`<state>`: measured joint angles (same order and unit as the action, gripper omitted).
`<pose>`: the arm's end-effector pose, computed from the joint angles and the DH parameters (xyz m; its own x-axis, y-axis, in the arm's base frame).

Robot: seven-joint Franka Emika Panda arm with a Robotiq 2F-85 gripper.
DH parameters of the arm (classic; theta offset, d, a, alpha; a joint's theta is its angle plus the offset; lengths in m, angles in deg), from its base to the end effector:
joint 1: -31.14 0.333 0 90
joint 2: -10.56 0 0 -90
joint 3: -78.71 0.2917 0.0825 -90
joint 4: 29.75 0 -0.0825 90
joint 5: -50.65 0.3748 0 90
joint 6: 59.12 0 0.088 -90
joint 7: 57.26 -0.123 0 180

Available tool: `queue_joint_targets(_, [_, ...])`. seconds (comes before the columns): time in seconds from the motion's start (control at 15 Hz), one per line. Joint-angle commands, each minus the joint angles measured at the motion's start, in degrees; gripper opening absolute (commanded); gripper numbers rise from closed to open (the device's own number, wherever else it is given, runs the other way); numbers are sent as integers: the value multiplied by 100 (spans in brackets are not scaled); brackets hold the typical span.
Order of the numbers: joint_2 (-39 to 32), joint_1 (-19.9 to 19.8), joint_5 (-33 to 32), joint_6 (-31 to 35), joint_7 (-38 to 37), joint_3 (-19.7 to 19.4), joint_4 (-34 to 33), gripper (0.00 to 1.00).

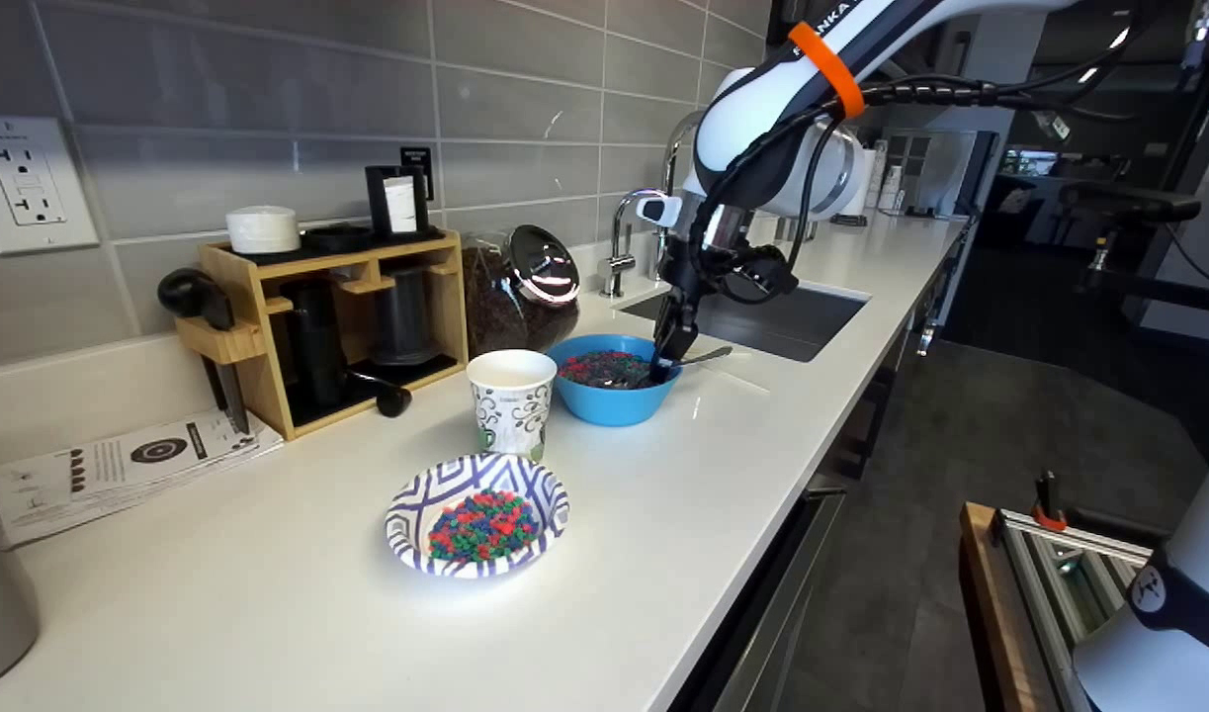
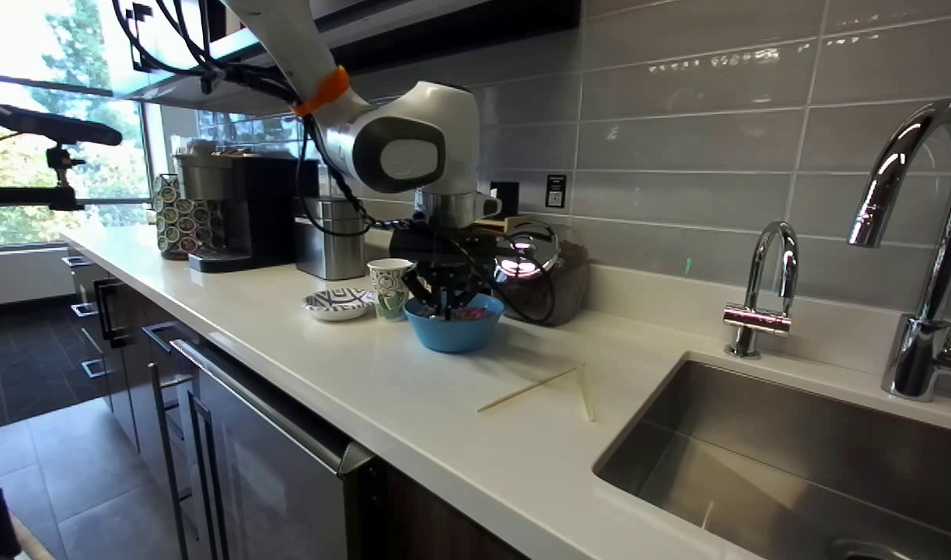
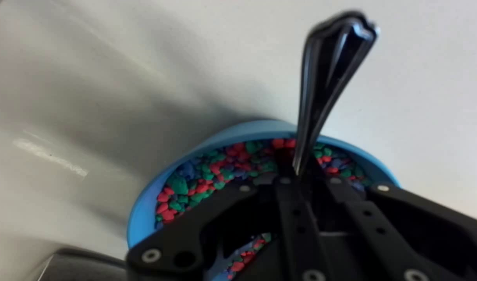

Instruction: Move some of the contents in the bowl and put it in the cup using a spoon

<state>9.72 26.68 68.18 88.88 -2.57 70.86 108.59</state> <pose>0.4876 -0.1094 0.2855 0.8574 0.4587 0.2333 0.4734 -0.8808 -0.0081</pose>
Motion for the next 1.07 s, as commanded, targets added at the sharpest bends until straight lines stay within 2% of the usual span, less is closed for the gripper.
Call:
queue_joint_targets(0.0, [149,-76,-138,-243,-92,80,68,2])
queue_joint_targets(0.33, [266,-69,-126,-317,-178,90,71,2])
queue_joint_targets(0.67, [448,-64,-487,-401,-691,58,97,2])
queue_joint_targets(0.8, [503,-67,-470,-589,-730,29,51,2])
queue_joint_targets(0.93, [587,-87,-273,-1217,-633,-36,-98,2])
queue_joint_targets(1.0, [618,-130,-466,-1011,-933,-50,-79,2])
